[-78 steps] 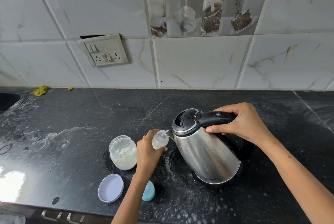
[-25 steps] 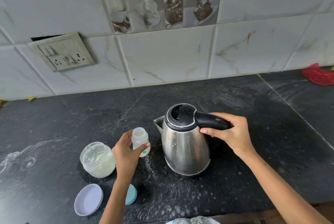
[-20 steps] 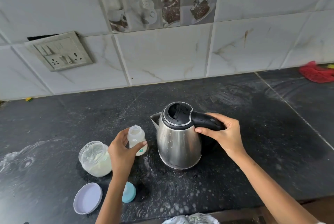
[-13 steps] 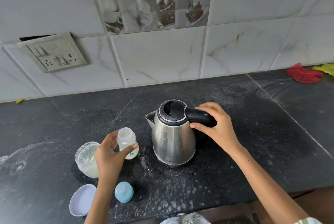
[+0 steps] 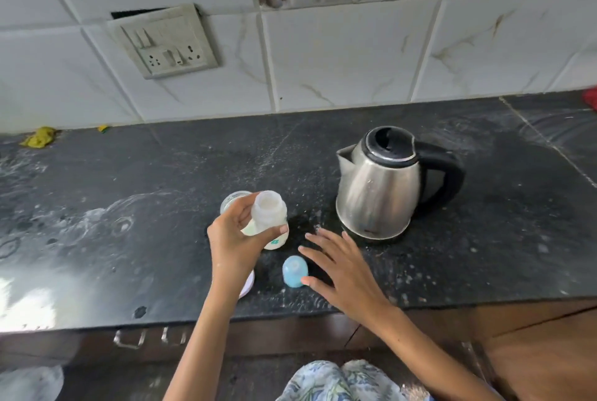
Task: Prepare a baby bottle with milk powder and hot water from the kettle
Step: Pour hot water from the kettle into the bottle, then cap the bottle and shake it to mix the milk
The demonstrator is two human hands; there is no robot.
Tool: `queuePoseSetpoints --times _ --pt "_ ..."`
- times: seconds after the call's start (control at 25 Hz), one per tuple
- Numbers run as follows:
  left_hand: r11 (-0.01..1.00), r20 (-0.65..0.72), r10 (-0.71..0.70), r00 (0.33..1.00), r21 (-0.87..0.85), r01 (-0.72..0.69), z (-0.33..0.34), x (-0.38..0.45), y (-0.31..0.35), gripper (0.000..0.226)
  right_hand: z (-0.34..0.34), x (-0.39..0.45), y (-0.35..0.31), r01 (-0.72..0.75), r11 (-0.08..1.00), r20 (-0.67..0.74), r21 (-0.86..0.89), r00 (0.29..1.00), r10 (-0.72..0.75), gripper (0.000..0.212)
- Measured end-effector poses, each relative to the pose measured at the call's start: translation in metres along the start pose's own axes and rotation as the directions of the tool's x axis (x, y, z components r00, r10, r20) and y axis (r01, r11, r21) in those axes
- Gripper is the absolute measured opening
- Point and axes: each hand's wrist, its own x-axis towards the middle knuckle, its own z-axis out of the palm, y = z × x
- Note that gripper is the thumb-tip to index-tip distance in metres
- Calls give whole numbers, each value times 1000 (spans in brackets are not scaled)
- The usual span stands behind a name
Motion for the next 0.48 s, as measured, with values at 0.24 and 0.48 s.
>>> queuePoseSetpoints --times 0.24,0.48 --pt "997 73 20 997 -71 -15 -10 -14 -12 61 34 0 -24 -226 963 138 146 969 206 53" --pt "995 169 21 985 -104 -3 9 -15 -41 60 6 5 -12 -458 793 -68 402 849 525 43"
